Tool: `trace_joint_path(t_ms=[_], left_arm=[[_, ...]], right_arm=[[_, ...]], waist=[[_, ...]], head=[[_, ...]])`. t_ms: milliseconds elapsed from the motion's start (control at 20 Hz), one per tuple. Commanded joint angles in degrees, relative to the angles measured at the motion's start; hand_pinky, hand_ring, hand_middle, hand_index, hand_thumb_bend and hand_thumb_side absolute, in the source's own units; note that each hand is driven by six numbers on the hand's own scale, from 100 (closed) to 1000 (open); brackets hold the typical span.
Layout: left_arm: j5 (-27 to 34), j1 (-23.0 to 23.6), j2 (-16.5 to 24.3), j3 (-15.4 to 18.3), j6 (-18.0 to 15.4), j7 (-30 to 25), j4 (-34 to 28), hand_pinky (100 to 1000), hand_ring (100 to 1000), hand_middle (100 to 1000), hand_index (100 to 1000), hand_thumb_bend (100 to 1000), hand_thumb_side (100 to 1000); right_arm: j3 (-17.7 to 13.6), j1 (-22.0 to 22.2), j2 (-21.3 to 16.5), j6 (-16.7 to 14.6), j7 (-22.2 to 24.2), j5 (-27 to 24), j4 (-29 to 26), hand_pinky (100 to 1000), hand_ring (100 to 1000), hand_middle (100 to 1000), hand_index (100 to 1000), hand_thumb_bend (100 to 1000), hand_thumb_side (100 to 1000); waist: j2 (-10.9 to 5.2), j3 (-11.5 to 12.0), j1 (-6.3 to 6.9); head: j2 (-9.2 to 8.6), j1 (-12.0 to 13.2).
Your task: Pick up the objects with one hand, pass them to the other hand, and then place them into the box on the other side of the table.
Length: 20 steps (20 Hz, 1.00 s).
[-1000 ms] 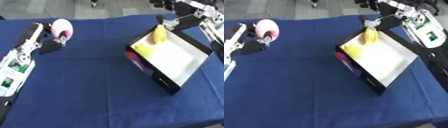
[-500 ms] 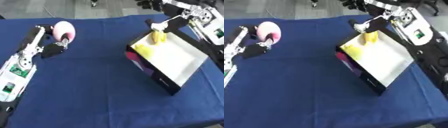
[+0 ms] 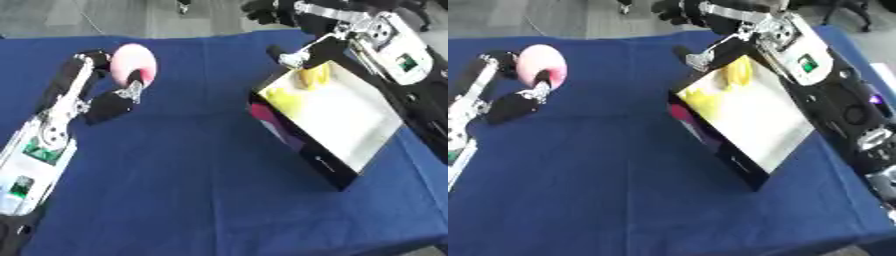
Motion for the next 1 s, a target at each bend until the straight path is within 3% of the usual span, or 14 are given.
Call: trace_joint_path(t_ms=[50,450,1000], left_arm=[[-0.94,-0.88,-0.8,-0.08,-1.02,0.24,-1.12,806,762,646,607,100,396],[-2.81,-0.48,-2.86,-0.81,-3.06,0.73,-0.86,804,763,645,606,100,397],[-5.32,-1.24,-5.69,-2.53,-6.63,0.59,-0.65,804,765,648,606,100,368]], right_arm=[[-0.02,-1.38,-0.88,-0.34,0.71,0.61,-0.29,1000,1000,1000,1000,100,123],[1.0,-2.4,-0.01,-0.17,2.02,1.28,-0.18,1000,1000,1000,1000,100,139],[1.86,-4.08,1.23,0.05,2.37,5.11,1.66,1000,1000,1000,1000,100,149]], waist=[[-0.04,0.08,-0.71],[0.22,0.58,-0.58],[0.72,3.45,-0.43]], head=[[-0.13,-0.76],[-0.13,-1.54],[-0.13,-3.05]])
